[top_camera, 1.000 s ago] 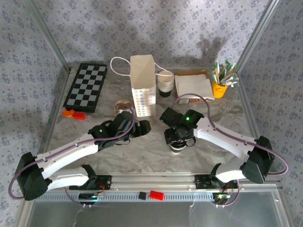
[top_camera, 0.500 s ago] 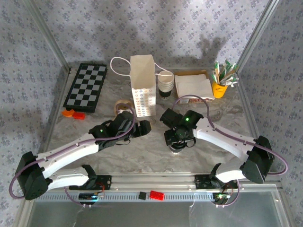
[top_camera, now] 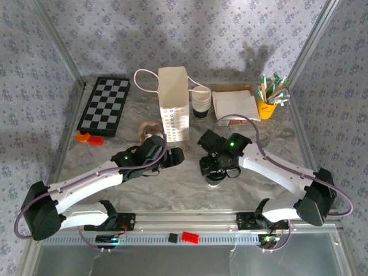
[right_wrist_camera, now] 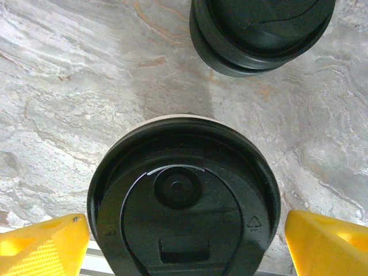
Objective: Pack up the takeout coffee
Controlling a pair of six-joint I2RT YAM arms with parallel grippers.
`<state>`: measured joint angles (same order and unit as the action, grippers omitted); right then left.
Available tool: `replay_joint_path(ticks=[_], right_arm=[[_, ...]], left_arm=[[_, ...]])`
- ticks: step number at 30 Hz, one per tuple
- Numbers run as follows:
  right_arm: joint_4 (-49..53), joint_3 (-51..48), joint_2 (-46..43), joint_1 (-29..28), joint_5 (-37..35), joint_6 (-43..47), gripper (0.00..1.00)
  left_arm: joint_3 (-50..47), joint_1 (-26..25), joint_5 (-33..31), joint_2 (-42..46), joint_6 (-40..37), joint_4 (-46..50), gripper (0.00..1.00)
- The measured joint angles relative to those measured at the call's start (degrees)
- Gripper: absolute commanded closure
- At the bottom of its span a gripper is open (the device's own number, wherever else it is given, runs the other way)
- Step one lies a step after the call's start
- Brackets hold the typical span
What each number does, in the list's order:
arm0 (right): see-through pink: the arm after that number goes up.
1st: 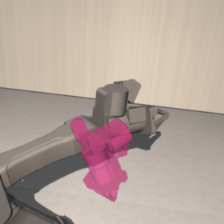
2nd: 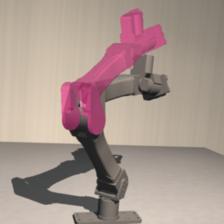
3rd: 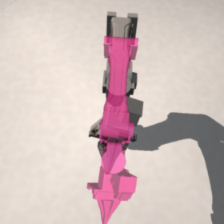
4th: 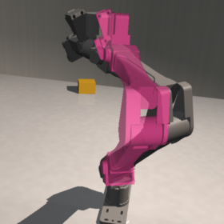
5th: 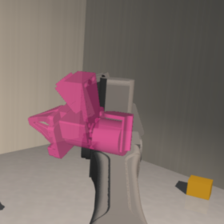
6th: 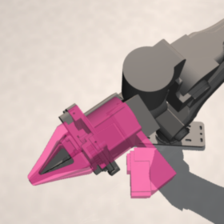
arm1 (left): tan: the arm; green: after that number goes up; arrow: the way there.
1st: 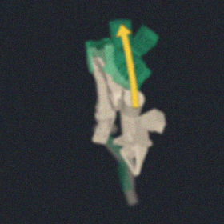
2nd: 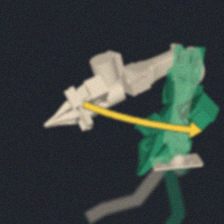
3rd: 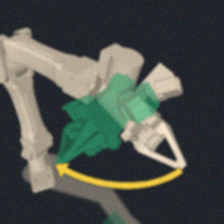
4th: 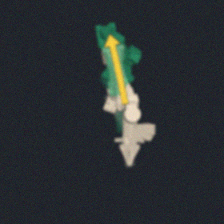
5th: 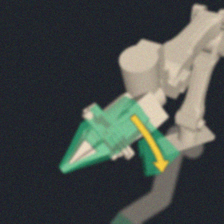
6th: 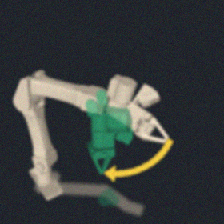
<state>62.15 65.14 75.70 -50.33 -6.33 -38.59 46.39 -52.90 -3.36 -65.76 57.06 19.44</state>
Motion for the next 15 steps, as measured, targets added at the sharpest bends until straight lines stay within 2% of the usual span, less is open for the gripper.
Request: replay_joint_path(ticks=[9,15], right_arm=[[-0.5,0.0,-1.8,1.5,2.6,0.0,0.06],[-0.9,-1.2,-7.9,7.1,7.3,0.6,0.16]], left_arm=[[0.3,-0.1,1.9,-0.6,0.0,-0.6,0.28],[3.4,-3.0,4.3,-4.8,0.0,-3.9,0.32]])
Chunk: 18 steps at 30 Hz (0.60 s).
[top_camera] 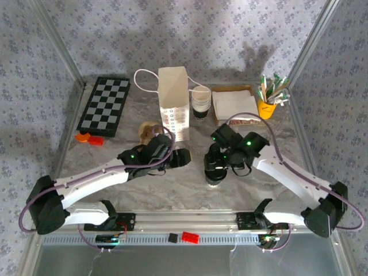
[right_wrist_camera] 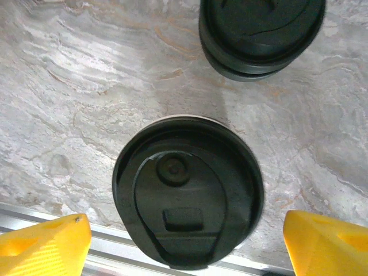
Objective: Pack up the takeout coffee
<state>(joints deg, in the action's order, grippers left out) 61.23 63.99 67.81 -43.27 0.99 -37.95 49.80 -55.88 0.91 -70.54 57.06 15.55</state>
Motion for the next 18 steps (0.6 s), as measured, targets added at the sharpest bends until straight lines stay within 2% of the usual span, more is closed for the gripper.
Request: replay_joint_path(ticks=[3,8,10,18], right_arm=[[-0.1,-1.6,-2.8,3.7,3.2,0.6,0.26],[-0.9,-5.6,-3.8,8.9,8.0,1.2,0.35],[-1.4,-6.9,-3.8,10.3,9.4,1.9,0.43],[-2.8,-8.1,-4.0,12.6,12.5,3.4,0.58]], left_arm=[[1.7,-1.3,1.8,-2.9,-0.1,-3.4,0.37],[5.1,-3.6,5.2,-8.7,-2.0,-6.0,0.43],[7.1,-4.3,6.6,-11.3,-3.0,-6.0,0.46],[11.1,-4.9,10.3,-16.8,-6.2,-4.9,0.54]])
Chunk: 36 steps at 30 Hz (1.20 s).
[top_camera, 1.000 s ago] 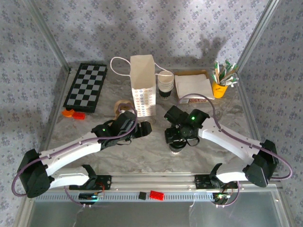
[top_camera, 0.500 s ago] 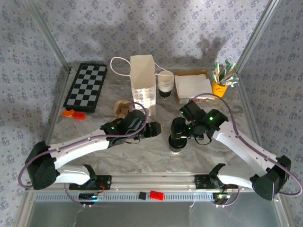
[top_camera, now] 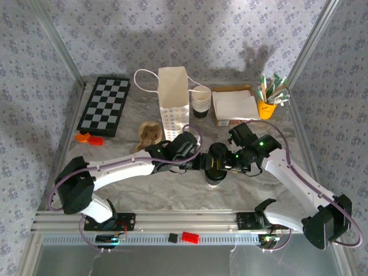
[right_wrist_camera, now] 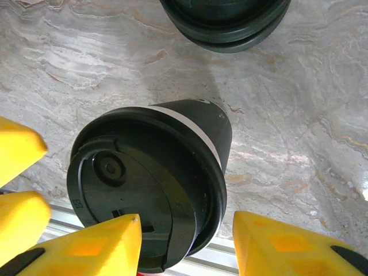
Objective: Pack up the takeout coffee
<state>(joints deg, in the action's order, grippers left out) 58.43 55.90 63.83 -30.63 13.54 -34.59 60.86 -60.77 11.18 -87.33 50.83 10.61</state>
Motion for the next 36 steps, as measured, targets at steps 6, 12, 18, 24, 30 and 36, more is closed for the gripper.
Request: replay_joint_path(ticks=[6,12,18,24,30,36], right_arm=[[-0.6,-0.9,-0.1,0.9,1.1,0.6,0.68],[-1.7,-1.8,0.2,0.9,1.3,0.6,0.76],[-2.1,-2.3,0.6,1.0,1.3,0.8,0.79],[-2.4,-2.4,1.2,1.0,1.0,1.2,0.77],[-2.6,-2.4,1.6,0.8,0.9,1.3,0.76],[-2.9,-2.6,1.6,0.8,1.0,1.6,0.74]], left_arm=[[2.3,-0.4,0.8,-2.6,-2.0,2.9,0.62],[3.2,-0.4,1.4,-3.9,-3.0,3.9,0.72],[3.3,-0.4,1.0,-4.0,-3.5,4.4,0.77],[3.5,-0.5,0.3,-4.3,-3.8,4.9,0.76],[4.1,-0.7,-1.0,-4.6,-3.2,5.7,0.76],[2.8,-0.9,-1.4,-4.3,-2.3,4.4,0.77]])
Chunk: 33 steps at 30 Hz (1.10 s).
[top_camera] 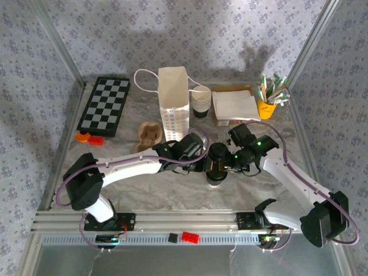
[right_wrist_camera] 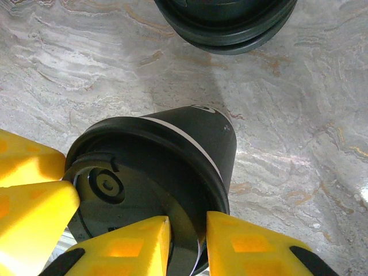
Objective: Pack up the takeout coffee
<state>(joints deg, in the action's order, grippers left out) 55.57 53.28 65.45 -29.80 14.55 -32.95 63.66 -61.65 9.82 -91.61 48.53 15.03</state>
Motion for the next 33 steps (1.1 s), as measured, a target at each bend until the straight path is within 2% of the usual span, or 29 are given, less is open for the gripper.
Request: replay_joint_path(ticks=[7,15,22,31,33], right_arm=[[0.1,0.0,-0.3,0.0,-0.2,0.4,0.66],[0.3,0.0,-1.0,-0.1,-0.8,-0.7,0.63],[-0.1,0.0,-1.6,-0.5,1.9,-1.9,0.58],[0.1,1.0,-3.3,1.3,4.4,-2.2,0.53],[0.1,1.0,-3.0,1.6,4.7,-2.1,0.55]], left_arm=[[0.6,0.0,0.0,-0.1,-1.0,-0.2,0.74],[6.5,0.9,-1.9,-4.3,-5.3,1.9,0.73],[9.0,2.1,-1.9,-6.3,-10.1,1.9,0.67],[6.6,4.1,-1.9,-1.7,-10.0,3.4,0.59],[5.8,3.8,-1.9,-0.2,-9.5,3.2,0.60]])
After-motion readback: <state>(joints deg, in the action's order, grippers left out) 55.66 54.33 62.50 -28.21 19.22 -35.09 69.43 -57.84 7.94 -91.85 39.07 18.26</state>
